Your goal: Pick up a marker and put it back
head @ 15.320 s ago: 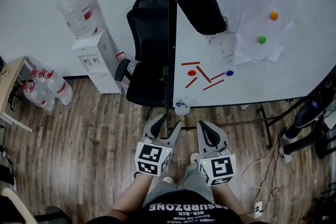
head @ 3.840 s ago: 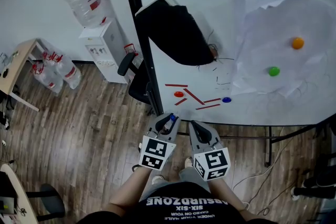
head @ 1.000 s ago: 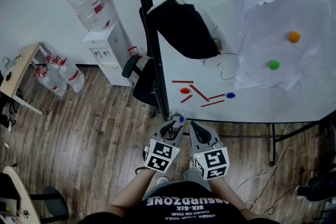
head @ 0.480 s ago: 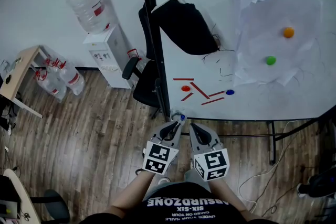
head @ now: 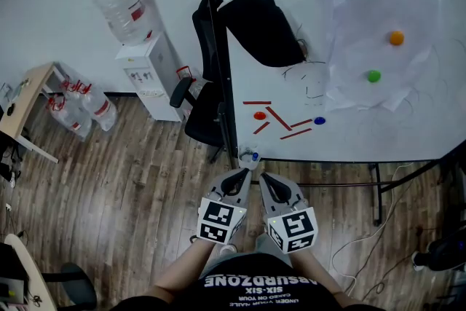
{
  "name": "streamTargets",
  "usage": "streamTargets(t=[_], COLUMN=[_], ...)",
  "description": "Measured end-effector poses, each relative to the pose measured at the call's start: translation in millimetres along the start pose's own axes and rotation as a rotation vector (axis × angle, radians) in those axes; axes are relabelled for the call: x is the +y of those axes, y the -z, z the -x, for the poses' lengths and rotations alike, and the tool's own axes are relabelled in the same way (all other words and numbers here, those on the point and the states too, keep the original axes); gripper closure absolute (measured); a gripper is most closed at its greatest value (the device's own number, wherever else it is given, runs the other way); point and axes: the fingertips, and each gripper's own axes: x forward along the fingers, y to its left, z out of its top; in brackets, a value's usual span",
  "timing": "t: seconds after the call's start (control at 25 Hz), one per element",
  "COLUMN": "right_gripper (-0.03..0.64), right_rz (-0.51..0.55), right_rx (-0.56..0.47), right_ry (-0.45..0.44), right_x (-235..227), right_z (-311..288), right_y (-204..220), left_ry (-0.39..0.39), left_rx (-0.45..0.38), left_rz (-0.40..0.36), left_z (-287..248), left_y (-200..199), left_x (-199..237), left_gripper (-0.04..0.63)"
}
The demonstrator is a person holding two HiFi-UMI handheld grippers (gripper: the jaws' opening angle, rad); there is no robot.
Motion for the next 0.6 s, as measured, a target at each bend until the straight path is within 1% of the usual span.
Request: streamTargets(t=[0.44, 0.6], right_gripper=[0.618, 0.618], right_rz=[-0.007, -0.008], right_rx=[-0.019, -0.062], right_ry=[0.023, 0.061], right_x=[13.6, 15.0], right_z=[16.0, 26.7], right_y=[0.8, -5.6], left_ry=[-0.003, -0.004], left_rx=[-0.036, -0.059], left_rz=[0.01, 0.015], left_z=[23.3, 31.1], left_y=[-4.5, -6.5], left_x=[-8.5, -11.2], left_gripper=[0.589, 0.588])
